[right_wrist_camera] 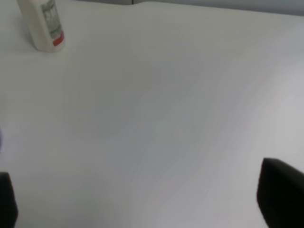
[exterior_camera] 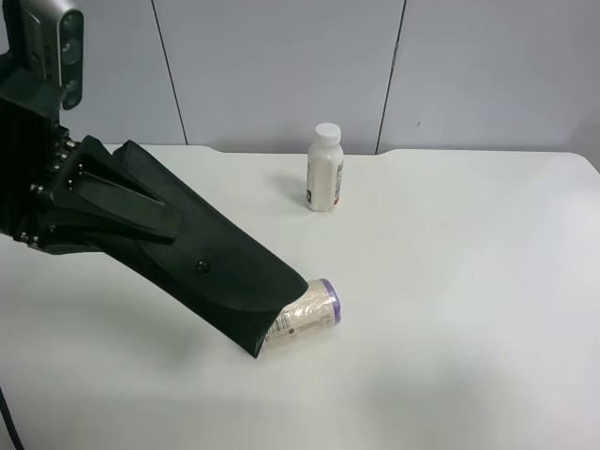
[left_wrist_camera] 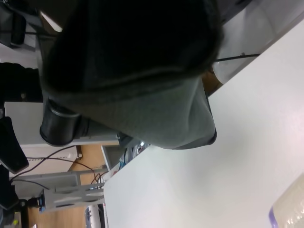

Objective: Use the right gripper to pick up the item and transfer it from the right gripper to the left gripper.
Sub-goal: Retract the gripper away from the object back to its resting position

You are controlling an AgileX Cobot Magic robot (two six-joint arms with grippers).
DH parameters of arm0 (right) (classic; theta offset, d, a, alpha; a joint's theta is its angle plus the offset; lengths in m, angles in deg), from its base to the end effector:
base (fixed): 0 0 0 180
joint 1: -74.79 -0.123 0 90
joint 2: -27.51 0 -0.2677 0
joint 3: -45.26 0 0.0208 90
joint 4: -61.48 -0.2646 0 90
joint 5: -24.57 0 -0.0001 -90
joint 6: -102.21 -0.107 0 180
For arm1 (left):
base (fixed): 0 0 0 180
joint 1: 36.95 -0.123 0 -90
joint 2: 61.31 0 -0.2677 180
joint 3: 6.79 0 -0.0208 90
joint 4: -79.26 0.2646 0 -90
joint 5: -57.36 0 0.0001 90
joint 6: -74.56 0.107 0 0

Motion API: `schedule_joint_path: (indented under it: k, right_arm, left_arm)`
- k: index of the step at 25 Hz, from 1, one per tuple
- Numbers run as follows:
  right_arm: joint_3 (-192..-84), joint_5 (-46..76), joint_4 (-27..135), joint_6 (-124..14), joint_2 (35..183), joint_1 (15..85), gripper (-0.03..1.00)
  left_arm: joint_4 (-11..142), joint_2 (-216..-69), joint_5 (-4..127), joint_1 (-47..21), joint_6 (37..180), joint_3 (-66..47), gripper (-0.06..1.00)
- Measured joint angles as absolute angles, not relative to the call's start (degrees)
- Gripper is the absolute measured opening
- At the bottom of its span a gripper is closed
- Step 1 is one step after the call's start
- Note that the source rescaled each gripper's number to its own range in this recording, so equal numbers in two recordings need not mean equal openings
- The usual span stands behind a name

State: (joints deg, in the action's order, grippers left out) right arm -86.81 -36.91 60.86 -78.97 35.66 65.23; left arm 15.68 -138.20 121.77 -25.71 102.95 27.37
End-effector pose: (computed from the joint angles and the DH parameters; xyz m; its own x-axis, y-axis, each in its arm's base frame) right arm 0.0371 0.0073 0.2763 -0.4606 -0.0514 -0.8861 -0.1626 0.9863 0.0272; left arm 0.2002 -0.1279 0.2514 -0.9610 0.0597 -0.2702 0.2593 0.5351 -0.8040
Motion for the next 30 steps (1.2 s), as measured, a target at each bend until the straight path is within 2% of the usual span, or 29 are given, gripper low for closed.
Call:
schedule_joint_path:
  k: [16,30]
  right_arm:
    - [-86.8,-36.9,60.9,-79.0,35.7,65.2,1.00]
    - [-86.8,-36.9,60.9,-79.0,35.7,65.2,1.00]
  left_arm:
    - [17.4,-139.5,107.8,-26.6,106.0,27.4,0.00]
    - [17.1,-158.9,112.1,-45.6,119.7,18.5,0.00]
